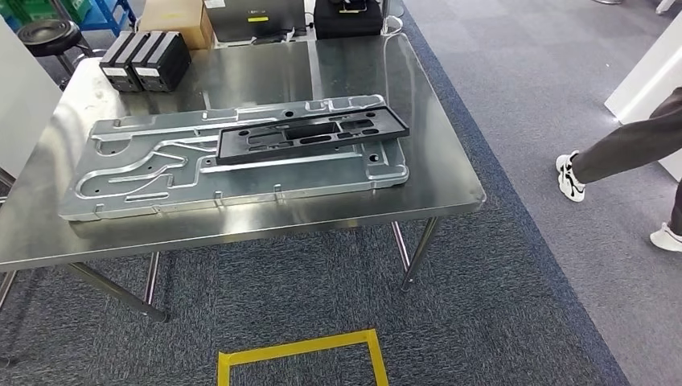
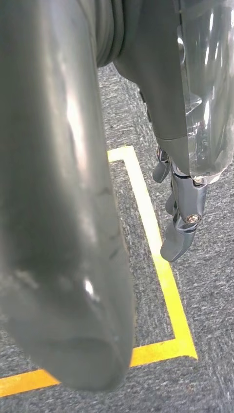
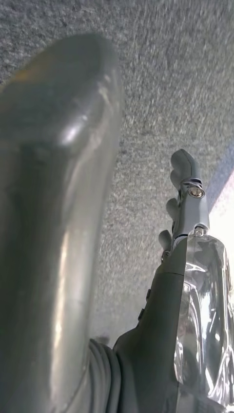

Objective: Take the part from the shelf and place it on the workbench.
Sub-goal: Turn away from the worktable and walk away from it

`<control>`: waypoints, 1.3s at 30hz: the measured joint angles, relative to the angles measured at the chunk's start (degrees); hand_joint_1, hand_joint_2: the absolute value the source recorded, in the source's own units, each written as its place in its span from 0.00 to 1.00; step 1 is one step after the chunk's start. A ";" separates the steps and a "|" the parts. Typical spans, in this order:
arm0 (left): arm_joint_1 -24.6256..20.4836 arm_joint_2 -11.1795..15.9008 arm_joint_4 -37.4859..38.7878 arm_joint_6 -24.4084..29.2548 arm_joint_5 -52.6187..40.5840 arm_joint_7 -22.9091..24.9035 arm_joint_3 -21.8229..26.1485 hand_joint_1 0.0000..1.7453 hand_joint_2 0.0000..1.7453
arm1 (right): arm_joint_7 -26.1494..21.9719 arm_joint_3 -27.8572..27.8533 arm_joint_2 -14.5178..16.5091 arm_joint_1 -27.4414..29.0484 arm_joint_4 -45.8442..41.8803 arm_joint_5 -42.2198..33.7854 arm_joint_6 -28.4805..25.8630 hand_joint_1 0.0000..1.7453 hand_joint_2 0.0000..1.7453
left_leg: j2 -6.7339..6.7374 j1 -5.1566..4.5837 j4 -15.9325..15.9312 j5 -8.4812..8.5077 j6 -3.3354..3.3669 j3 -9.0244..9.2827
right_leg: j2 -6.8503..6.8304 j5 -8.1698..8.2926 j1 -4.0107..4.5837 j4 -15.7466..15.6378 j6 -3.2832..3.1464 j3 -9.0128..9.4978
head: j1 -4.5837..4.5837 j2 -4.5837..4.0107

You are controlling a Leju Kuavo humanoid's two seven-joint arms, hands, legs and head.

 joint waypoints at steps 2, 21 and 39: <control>0.13 -0.02 0.04 0.00 -0.01 0.01 0.02 0.00 0.00 | 0.05 -0.01 0.01 -0.01 0.30 0.02 0.00 0.00 0.00 | -0.05 0.22 0.50 -0.43 -0.70 -0.60 | -0.24 1.01 0.04 -0.09 -1.03 -0.95 | 0.01 0.00; 0.08 -0.18 0.09 0.00 0.00 0.00 0.57 0.00 0.00 | 0.09 0.01 0.05 0.21 1.41 0.05 0.02 0.00 0.00 | 0.18 0.03 -2.38 -5.12 2.43 6.92 | -0.08 -0.99 -0.02 11.58 0.97 -13.99 | 0.01 0.00; -1.37 -1.01 0.04 -3.72 0.07 1.38 -5.61 0.00 0.00 | 12.41 0.44 4.20 -0.49 2.70 0.89 12.25 0.00 0.00 | -0.08 0.76 16.69 -11.47 -1.03 -3.88 | -0.43 4.27 0.27 0.32 -2.05 -5.61 | 0.00 0.00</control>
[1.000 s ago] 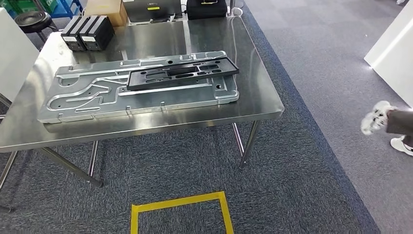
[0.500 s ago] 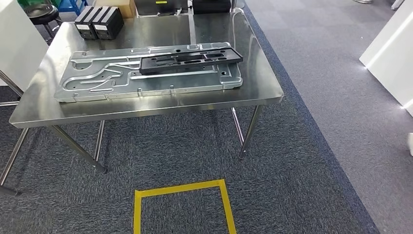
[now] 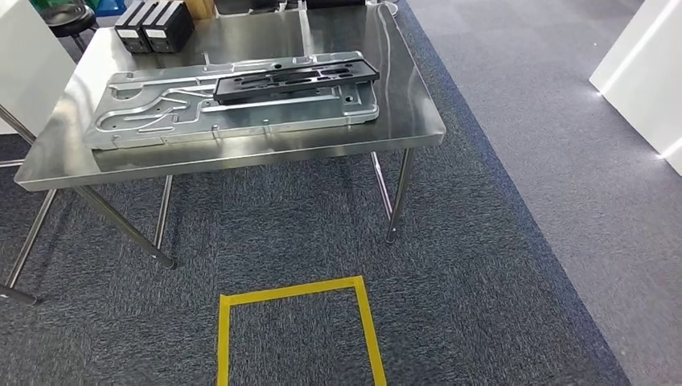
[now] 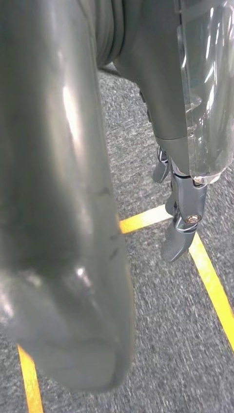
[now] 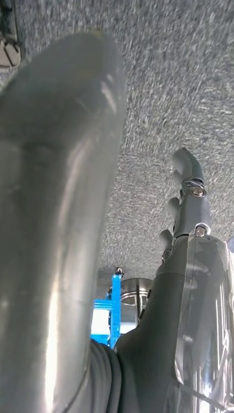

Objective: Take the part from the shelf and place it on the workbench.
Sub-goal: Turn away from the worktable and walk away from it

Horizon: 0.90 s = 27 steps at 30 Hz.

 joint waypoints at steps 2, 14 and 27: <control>-0.13 0.00 0.00 0.01 0.00 0.00 -0.28 0.00 0.00 | 0.04 0.04 0.21 -0.01 0.07 0.04 0.12 0.00 0.00 | -0.02 -0.09 -3.95 3.01 0.40 4.04 | 0.04 0.87 0.11 0.52 0.18 -1.63 | 0.01 0.00; -0.57 -0.20 0.00 -0.01 0.00 -0.04 -1.44 0.00 0.00 | -0.33 0.40 0.63 0.18 0.11 -0.63 0.53 0.00 0.00 | 0.24 -0.85 -18.34 7.04 3.78 8.63 | 0.41 -7.90 -0.12 15.82 3.08 -8.10 | 0.01 0.00; -0.50 -0.34 -0.04 -0.02 -0.01 -0.05 -2.23 0.00 0.00 | -0.56 0.35 0.63 -0.17 0.14 -1.01 0.50 0.00 0.00 | -0.05 -0.84 -10.52 3.84 1.03 1.30 | -0.09 -0.91 0.27 -1.60 -0.19 2.82 | 0.00 0.00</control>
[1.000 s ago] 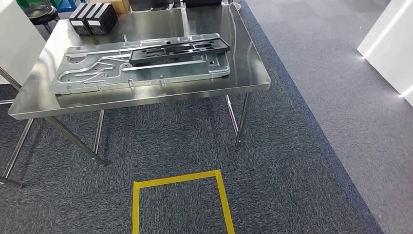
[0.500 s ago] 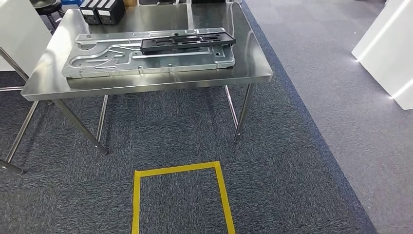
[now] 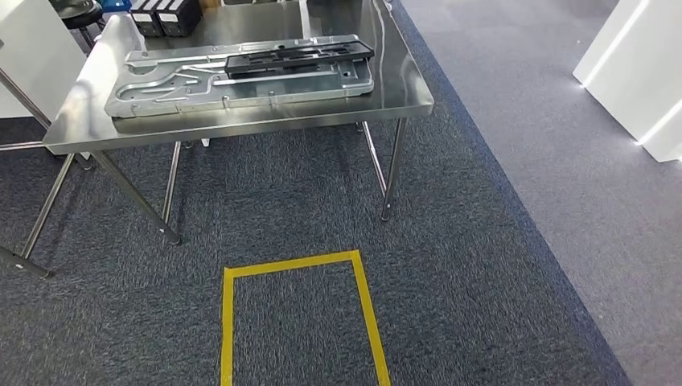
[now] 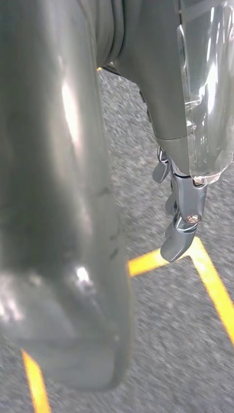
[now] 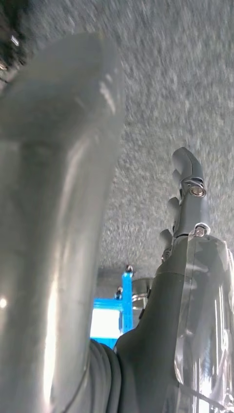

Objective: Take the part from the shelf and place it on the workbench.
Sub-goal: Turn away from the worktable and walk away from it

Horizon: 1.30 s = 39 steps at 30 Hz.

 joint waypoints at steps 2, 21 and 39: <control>-0.01 -0.03 0.00 0.00 -0.02 0.01 -0.01 0.00 0.00 | 0.00 -0.01 0.00 0.05 0.00 -0.02 -0.01 0.00 0.00 | 0.00 0.25 7.15 -4.43 -0.39 -1.25 | -0.01 1.30 0.03 0.34 -0.05 -1.96 | 0.00 0.00; -0.19 -0.10 -0.02 0.08 0.07 1.23 -0.03 0.00 0.00 | -0.48 -0.06 0.21 0.66 0.02 -0.28 1.01 0.00 1.00 | 0.32 -0.32 -8.18 2.89 2.52 7.79 | 0.39 -1.40 -0.55 14.73 3.42 -7.81 | 0.01 0.00; -0.13 0.06 -0.09 0.00 0.07 2.10 -0.03 0.00 0.00 | -0.48 -2.32 0.20 0.34 -0.03 -2.22 2.81 0.00 0.00 | 0.27 -0.38 -8.19 5.75 0.48 5.54 | 0.06 -0.31 0.48 0.90 0.52 -0.37 | 0.01 0.00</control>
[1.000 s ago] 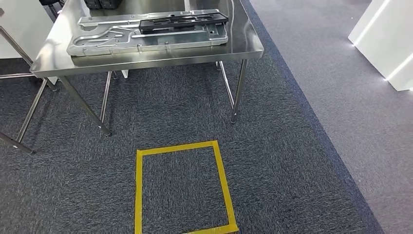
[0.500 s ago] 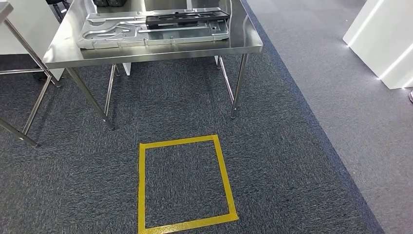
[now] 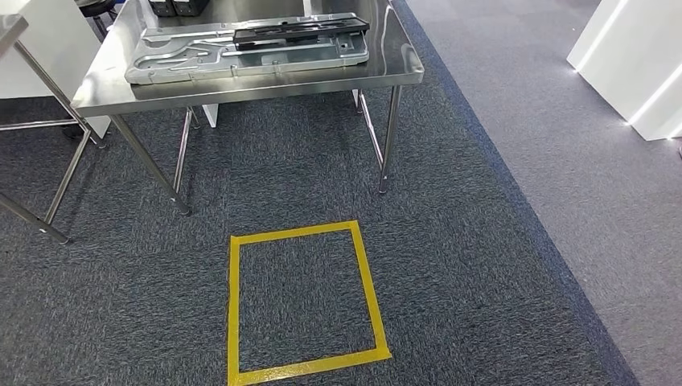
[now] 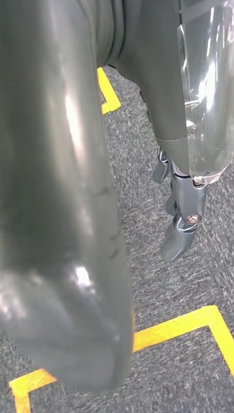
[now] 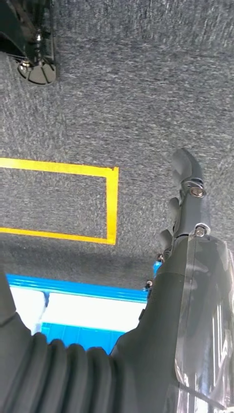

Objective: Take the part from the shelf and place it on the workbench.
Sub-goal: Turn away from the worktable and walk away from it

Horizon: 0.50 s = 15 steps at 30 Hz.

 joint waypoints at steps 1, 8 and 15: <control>0.01 0.00 0.00 0.00 0.00 0.00 0.00 0.00 0.25 | -0.02 -0.07 0.00 0.00 -0.01 0.00 -0.01 0.00 0.00 | 0.00 0.01 0.00 0.06 -0.03 -0.06 | 0.00 0.03 0.01 0.04 -0.04 -0.09 | 0.00 0.00; -0.02 0.00 -0.01 0.01 -0.01 0.89 0.00 0.00 1.00 | 0.03 -0.15 0.00 0.00 -0.02 -0.03 0.22 0.00 0.75 | 0.00 0.01 0.03 0.15 -0.09 -0.21 | 0.00 0.07 0.01 0.10 -0.08 -0.25 | 0.00 0.00; 0.50 -0.01 -0.35 -0.10 0.00 2.47 2.44 0.00 1.00 | -0.05 1.44 0.00 0.36 -0.10 -3.50 0.22 0.00 1.00 | -0.01 0.01 0.12 0.13 -0.07 -0.35 | 0.00 0.09 0.00 0.10 -0.05 -0.34 | 0.00 0.00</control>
